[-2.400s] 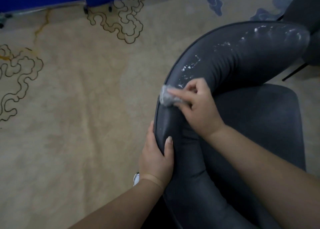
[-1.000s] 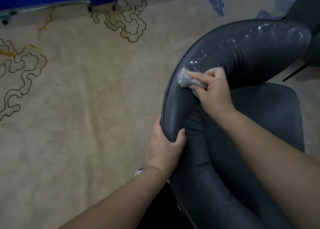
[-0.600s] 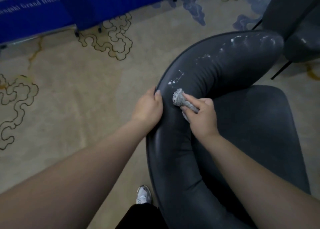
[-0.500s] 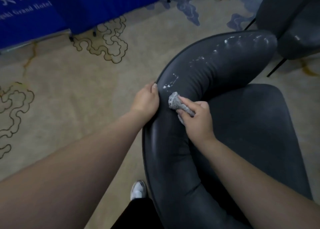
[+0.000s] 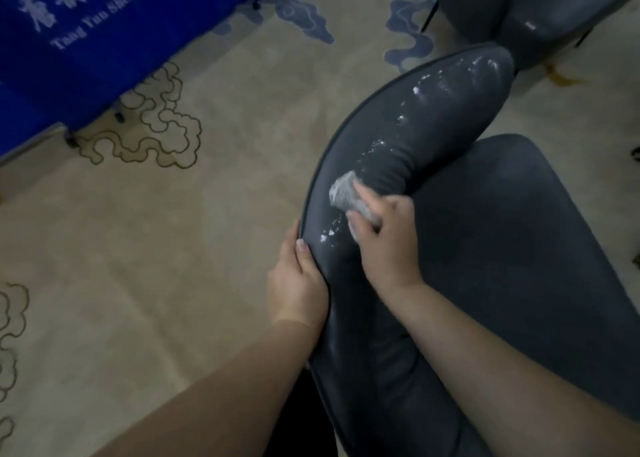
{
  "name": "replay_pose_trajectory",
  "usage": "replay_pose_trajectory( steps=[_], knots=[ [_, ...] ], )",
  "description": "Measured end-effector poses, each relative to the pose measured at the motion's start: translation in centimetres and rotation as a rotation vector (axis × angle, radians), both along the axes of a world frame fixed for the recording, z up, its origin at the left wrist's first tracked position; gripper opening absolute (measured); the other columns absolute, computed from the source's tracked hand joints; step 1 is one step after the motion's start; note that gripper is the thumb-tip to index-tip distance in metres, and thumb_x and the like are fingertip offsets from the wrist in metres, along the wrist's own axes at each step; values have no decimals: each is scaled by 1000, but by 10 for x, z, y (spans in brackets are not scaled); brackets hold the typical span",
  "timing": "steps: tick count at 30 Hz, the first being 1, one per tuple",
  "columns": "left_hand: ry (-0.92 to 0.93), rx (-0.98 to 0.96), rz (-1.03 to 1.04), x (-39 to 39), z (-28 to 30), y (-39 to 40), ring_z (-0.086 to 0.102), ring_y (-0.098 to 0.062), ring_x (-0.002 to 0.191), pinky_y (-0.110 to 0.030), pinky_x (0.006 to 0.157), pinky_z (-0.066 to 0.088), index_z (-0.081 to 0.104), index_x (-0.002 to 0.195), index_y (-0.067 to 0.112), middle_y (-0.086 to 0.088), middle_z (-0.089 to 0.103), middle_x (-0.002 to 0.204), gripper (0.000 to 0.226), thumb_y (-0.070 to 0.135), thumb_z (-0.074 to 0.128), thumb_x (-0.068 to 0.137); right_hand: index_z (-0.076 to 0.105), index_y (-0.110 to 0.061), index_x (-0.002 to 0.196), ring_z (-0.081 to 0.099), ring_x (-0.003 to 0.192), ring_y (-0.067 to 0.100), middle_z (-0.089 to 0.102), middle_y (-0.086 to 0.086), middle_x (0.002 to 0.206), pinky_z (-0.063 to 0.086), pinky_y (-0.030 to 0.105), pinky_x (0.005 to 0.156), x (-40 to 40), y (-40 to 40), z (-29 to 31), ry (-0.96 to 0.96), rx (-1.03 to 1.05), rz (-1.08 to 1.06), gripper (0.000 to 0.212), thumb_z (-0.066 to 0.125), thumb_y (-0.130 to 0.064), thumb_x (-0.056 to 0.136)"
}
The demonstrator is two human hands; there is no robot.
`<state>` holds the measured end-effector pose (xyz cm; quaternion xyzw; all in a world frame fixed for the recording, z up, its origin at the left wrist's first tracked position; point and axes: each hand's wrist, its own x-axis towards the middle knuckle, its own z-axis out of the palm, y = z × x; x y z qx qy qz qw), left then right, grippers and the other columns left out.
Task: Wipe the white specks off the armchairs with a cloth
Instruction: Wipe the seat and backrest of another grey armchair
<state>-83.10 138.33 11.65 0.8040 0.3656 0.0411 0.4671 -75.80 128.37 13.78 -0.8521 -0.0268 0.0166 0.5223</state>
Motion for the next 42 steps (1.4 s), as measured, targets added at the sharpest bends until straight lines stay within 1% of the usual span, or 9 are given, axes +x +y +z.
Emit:
replay_pose_trajectory(
  steps=[5, 11, 16, 19, 22, 26, 29, 35, 42],
  knots=[
    [-84, -92, 14, 4, 0, -1, 53, -1, 93, -4, 77, 31, 51, 138, 27, 8, 62, 112, 53, 41, 27, 92, 61, -29, 125, 47, 85, -7, 39, -5, 97, 35, -1, 82, -28, 3, -3, 3, 12, -98, 47, 69, -8, 83],
    [-116, -176, 29, 3, -4, 1, 45, 13, 96, 5, 78, 29, 51, 138, 27, 5, 61, 125, 55, 41, 28, 90, 60, -29, 126, 47, 86, 8, 34, -8, 96, 35, 2, 85, 13, 23, 3, -28, -43, -117, 46, 68, -9, 85],
    [-132, -148, 49, 3, -5, 3, 46, 14, 90, 9, 69, 25, 53, 135, 27, 14, 57, 105, 54, 41, 29, 90, 57, -33, 127, 48, 91, 0, 41, 1, 101, 34, 2, 88, -20, 5, 6, -20, -77, 2, 50, 70, -10, 84],
    [-131, -144, 57, 4, -7, 2, 49, -1, 102, 7, 71, 26, 55, 134, 24, 6, 63, 111, 53, 41, 29, 91, 59, -29, 127, 48, 86, -13, 45, 4, 107, 30, -6, 80, -4, 3, 9, 71, -55, -129, 43, 66, -16, 87],
    [-127, -146, 66, 2, -8, 2, 48, -6, 104, 2, 72, 28, 55, 133, 25, -2, 67, 115, 54, 42, 28, 90, 57, -26, 129, 52, 89, -4, 44, 3, 109, 31, -5, 81, -9, 7, 14, 38, -14, -249, 39, 62, -21, 90],
    [-114, -143, 41, 4, -9, 3, 49, 7, 93, 3, 68, 29, 56, 132, 24, -3, 68, 114, 55, 43, 27, 89, 61, -17, 127, 50, 89, 11, 41, 4, 99, 39, 11, 88, -43, 21, 12, -138, -110, -3, 36, 58, -20, 90],
    [-114, -127, 39, 3, -10, 4, 56, -3, 94, -2, 71, 33, 55, 132, 25, 2, 67, 111, 54, 43, 26, 90, 64, -18, 123, 52, 89, 22, 40, 6, 98, 46, 23, 88, -20, 27, 6, -171, -180, 9, 35, 64, -12, 89],
    [-123, -137, 58, 1, -11, 4, 43, 18, 80, 9, 64, 26, 56, 131, 20, 19, 53, 89, 41, 31, 33, 99, 62, -20, 124, 49, 89, 4, 39, 3, 101, 39, 6, 86, -30, 15, 1, -135, -84, -42, 35, 61, -10, 90],
    [-151, -114, 78, 4, -12, 3, 50, 0, 78, -1, 64, 32, 59, 126, 20, 17, 54, 86, 52, 41, 28, 90, 70, -20, 114, 50, 87, 22, 42, 8, 96, 47, 28, 84, -13, 22, 5, -234, -218, 110, 33, 68, -7, 83]
  ],
)
